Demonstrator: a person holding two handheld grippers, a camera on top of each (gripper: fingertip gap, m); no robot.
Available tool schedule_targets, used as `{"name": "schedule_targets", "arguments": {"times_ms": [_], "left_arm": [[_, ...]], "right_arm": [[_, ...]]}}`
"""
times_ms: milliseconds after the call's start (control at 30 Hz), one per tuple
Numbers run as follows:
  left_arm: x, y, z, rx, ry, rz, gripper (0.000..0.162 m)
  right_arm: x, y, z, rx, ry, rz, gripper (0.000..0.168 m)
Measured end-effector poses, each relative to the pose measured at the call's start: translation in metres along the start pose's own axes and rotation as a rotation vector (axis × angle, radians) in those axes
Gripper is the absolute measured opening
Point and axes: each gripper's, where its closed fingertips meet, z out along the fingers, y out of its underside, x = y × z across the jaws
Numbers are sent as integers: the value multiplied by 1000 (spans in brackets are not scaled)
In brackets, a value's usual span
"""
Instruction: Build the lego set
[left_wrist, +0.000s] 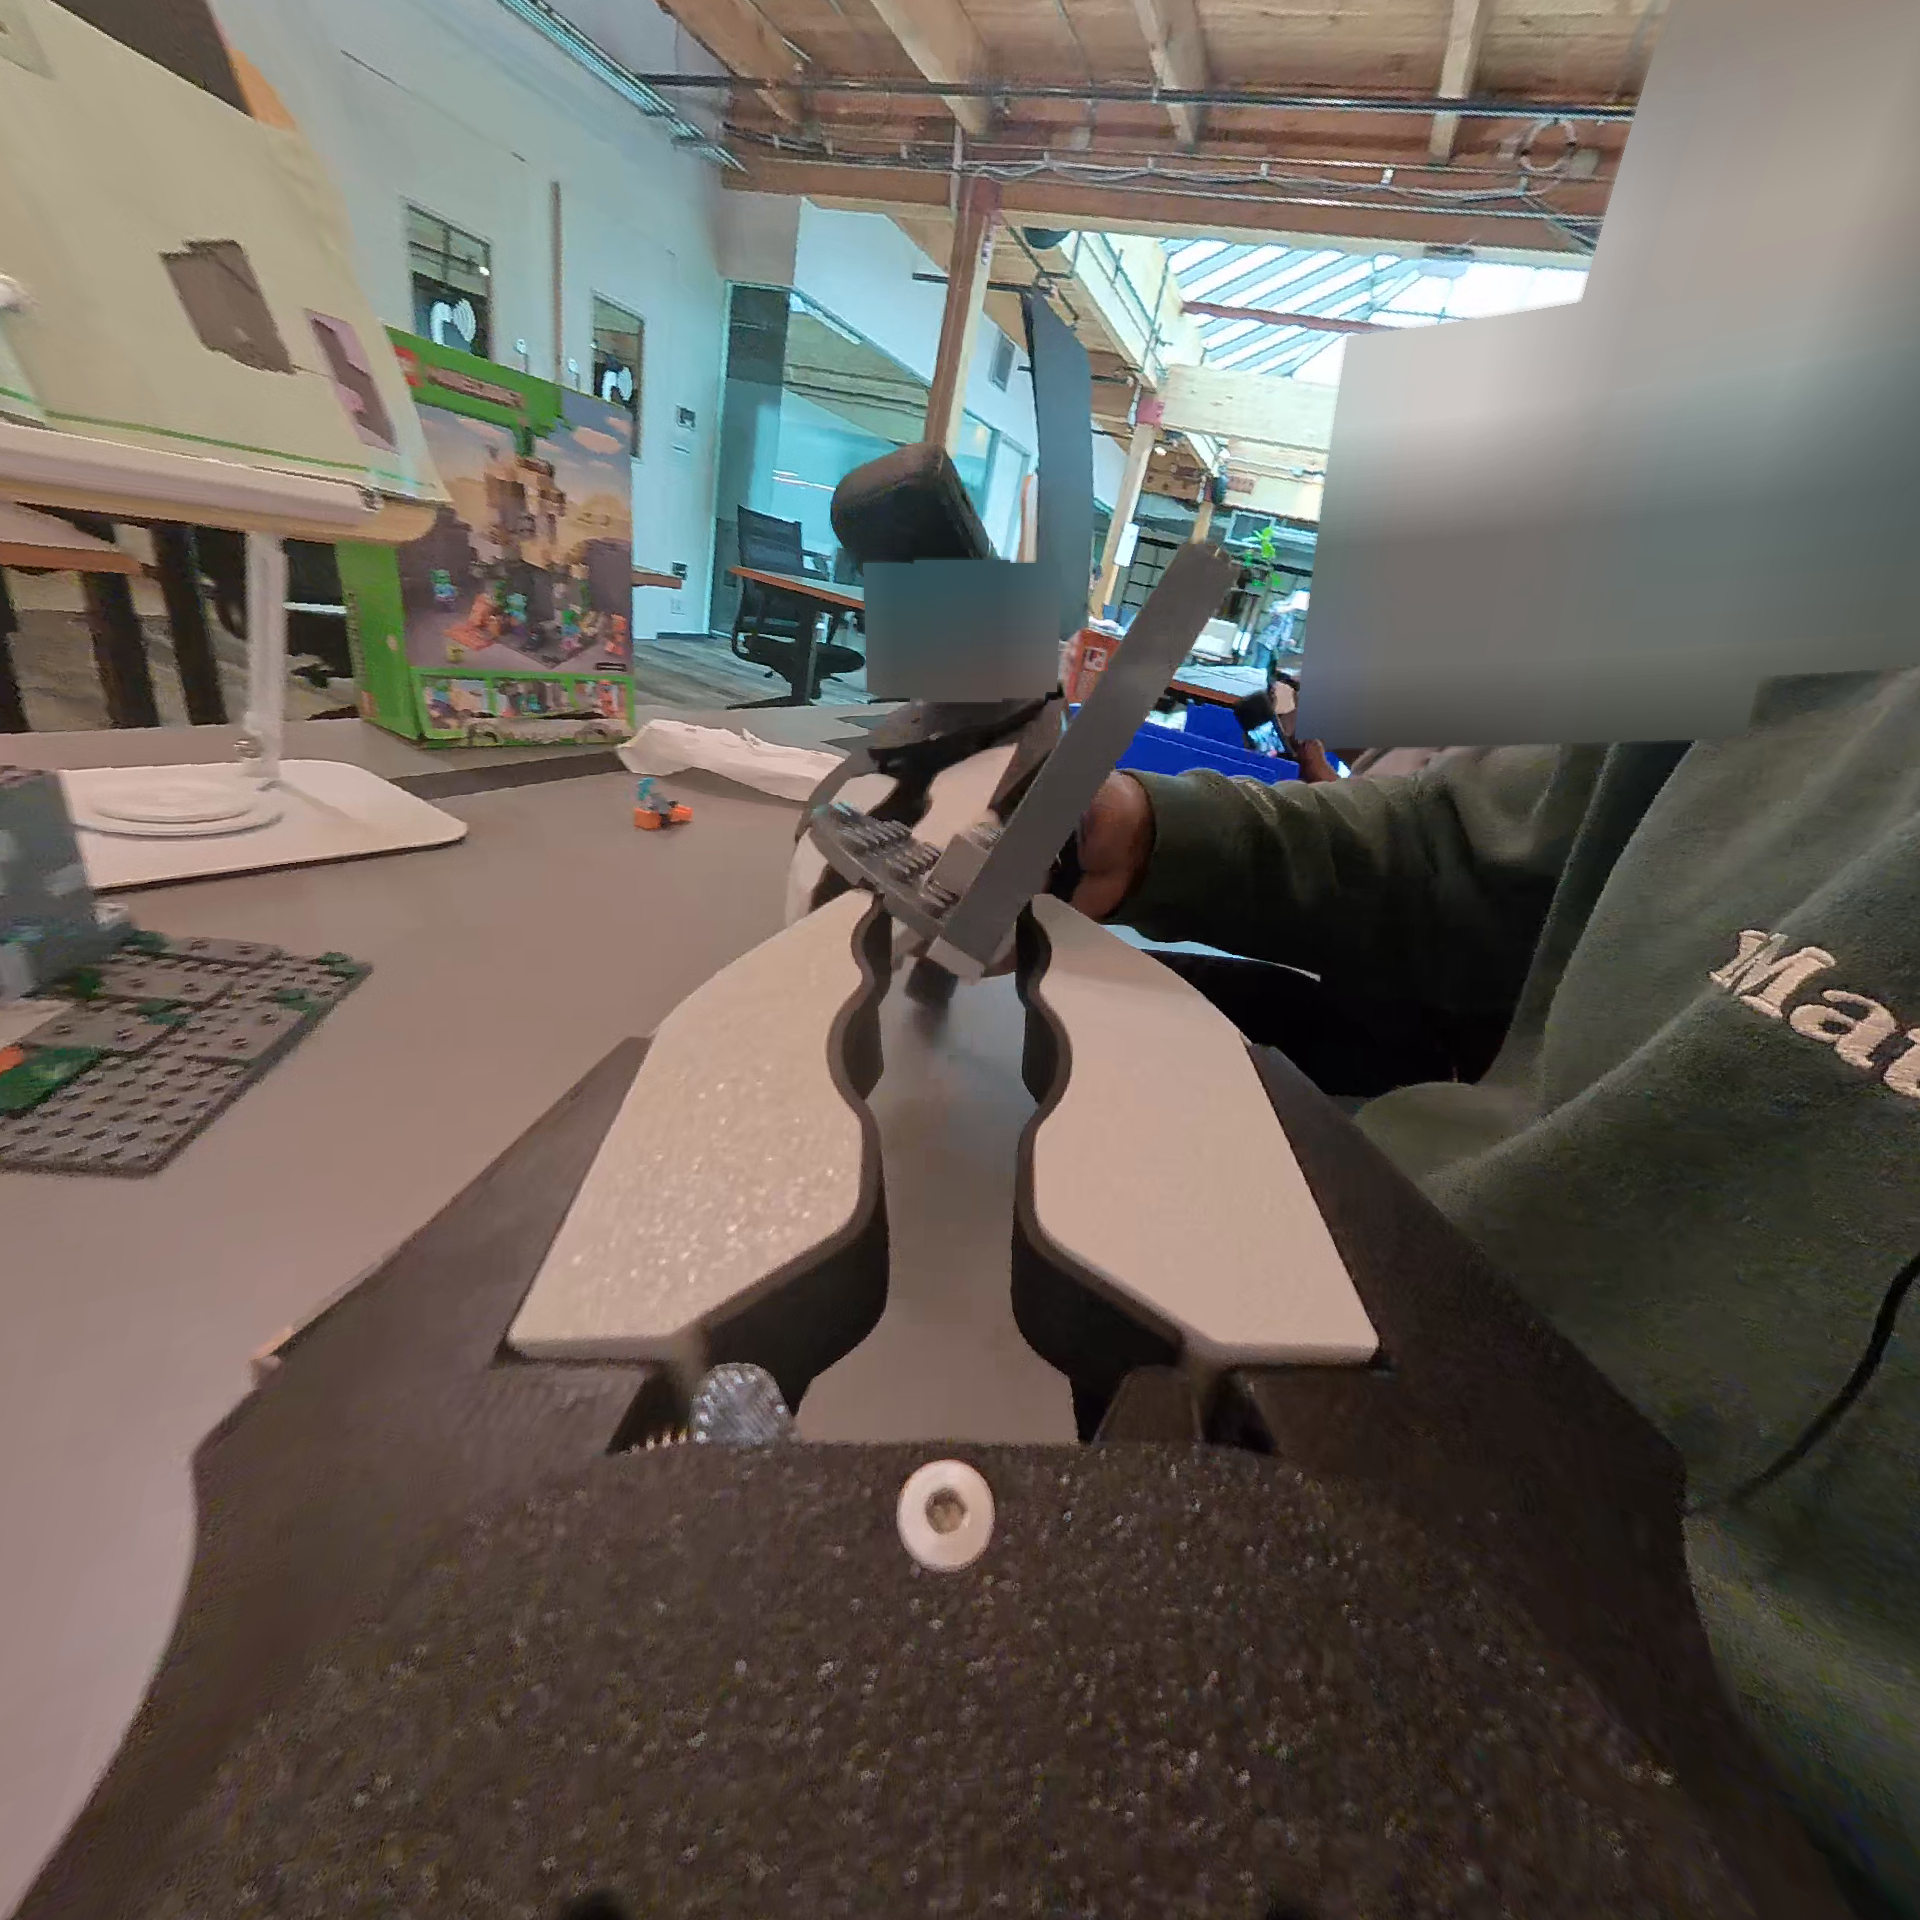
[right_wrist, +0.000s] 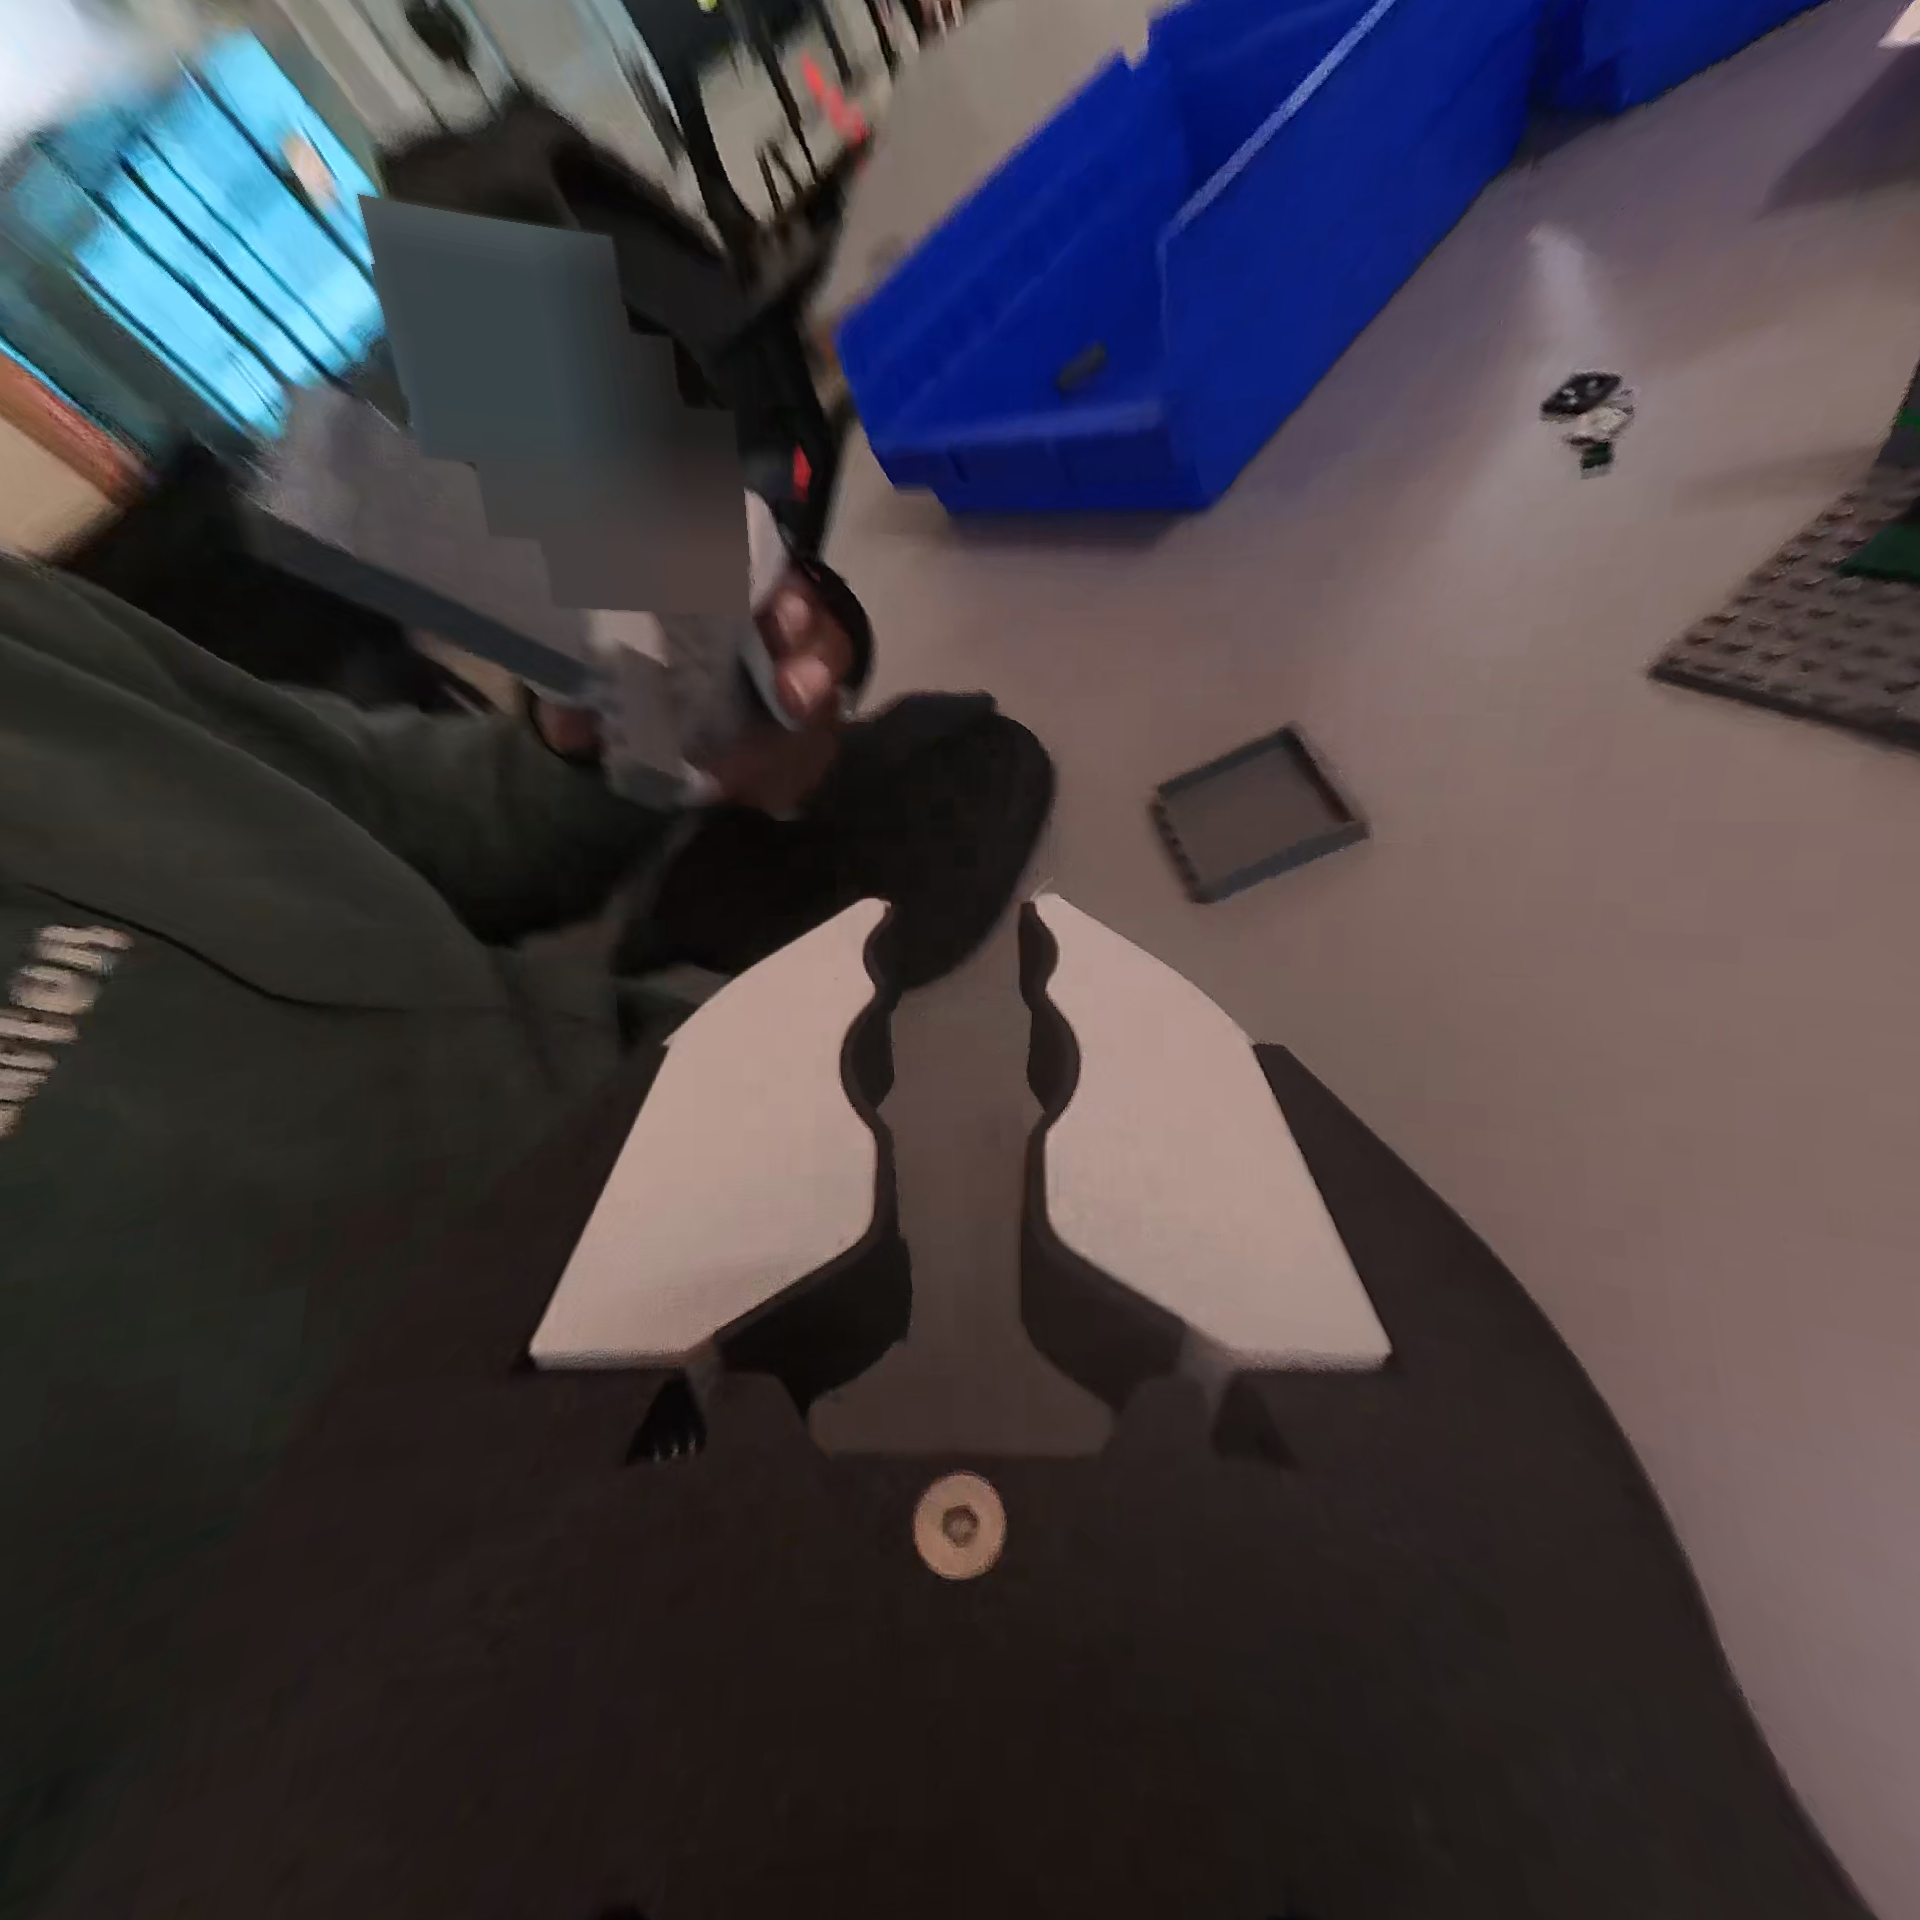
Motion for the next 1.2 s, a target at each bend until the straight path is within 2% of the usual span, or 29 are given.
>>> {"name": "schedule_targets", "arguments": {"times_ms": [367,500,567,633,767,967,1100,1200], "left_arm": [[-41,-24,-59,56,-176,38,22],[-46,-23,-66,69,-192,28,22],[-47,-23,-66,77,-192,19,22],[-48,-21,-66,80,-189,9,22],[-47,-17,-61,75,-169,-2,22],[-41,-16,-44,71,-117,-13,22],[-34,-16,-30,70,-81,-11,22],[-29,-14,-21,65,-59,-16,22]], "right_arm": [[57,23,92,-424,147,-549,22],[70,34,106,-552,155,-635,21],[69,38,105,-591,132,-635,4],[70,40,99,-611,123,-621,3],[47,42,69,-585,-32,-409,3],[-9,26,5,-407,-379,151,3],[-20,33,-25,-338,-475,426,3],[-12,47,-36,-316,-440,530,3]]}}
